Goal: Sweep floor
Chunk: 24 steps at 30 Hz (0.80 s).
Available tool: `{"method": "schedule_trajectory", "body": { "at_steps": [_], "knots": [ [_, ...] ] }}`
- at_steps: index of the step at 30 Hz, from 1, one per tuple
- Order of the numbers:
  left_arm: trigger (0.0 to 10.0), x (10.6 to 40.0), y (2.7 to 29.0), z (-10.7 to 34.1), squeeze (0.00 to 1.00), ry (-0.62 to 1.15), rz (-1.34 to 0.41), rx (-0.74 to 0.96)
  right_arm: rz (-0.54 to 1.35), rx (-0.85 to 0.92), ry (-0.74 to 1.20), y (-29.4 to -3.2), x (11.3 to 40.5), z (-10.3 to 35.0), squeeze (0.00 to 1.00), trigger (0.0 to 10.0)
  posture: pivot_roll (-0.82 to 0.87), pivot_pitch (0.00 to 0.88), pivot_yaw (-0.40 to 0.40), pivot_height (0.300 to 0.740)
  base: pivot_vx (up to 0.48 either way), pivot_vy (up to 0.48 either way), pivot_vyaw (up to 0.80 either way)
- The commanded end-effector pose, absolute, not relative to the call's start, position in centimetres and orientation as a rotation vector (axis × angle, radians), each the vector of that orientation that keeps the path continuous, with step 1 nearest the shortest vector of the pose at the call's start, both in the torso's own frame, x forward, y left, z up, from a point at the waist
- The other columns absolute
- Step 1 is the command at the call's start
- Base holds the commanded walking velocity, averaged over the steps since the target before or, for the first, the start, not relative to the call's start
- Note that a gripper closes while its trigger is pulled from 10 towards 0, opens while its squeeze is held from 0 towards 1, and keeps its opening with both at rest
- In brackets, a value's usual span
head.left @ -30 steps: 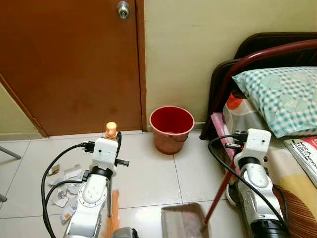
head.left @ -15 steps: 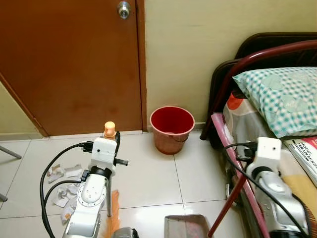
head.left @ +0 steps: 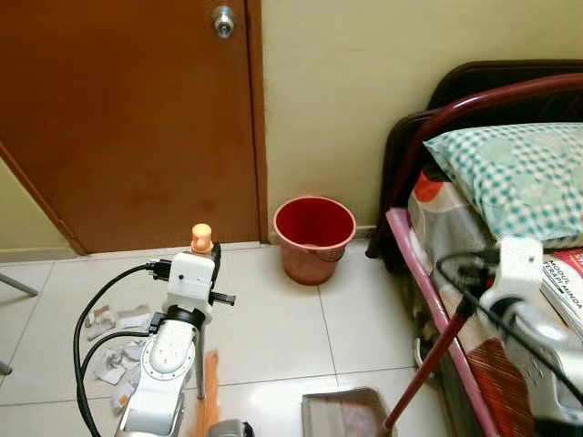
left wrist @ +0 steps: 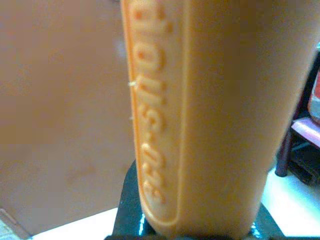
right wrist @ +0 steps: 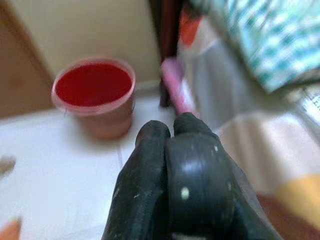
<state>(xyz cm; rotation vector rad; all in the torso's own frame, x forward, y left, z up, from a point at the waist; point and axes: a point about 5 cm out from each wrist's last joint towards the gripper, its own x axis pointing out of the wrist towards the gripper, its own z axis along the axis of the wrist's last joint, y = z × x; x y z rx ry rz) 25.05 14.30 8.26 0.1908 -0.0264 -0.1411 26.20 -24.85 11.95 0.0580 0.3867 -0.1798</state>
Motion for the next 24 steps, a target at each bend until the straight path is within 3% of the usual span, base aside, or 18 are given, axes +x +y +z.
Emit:
{"method": "schedule_trajectory", "body": {
  "at_steps": [1, 7, 16, 24],
  "knots": [
    [10.0, 25.2, 14.1, 8.9, 0.0, -0.045, -0.158, 0.189, -0.191, 0.074, 0.315, -24.7, 26.8, 12.9, 0.0, 10.0, -0.04, 0.022, 0.005, 0.74, 0.0, 0.0, 0.0],
    [10.0, 25.2, 14.3, 9.0, 0.0, -0.042, -0.162, 0.194, -0.27, 0.113, 0.236, -23.5, 27.1, 12.4, 0.0, 10.0, -0.03, 0.028, 0.013, 0.74, 0.0, 0.0, 0.0],
    [10.0, 25.2, 13.9, 9.0, 0.0, -0.032, -0.194, 0.19, -0.422, -0.012, 0.245, -23.0, 26.4, 9.0, 0.0, 10.0, -0.03, 0.044, 0.038, 0.74, 0.0, 0.0, 0.0],
    [10.0, 25.2, 14.0, 9.1, 0.0, -0.027, -0.205, 0.195, -0.478, 0.017, 0.305, -22.8, 25.9, 6.3, 0.0, 10.0, -0.02, 0.052, 0.047, 0.74, 0.0, 0.0, 0.0]
  ]
}}
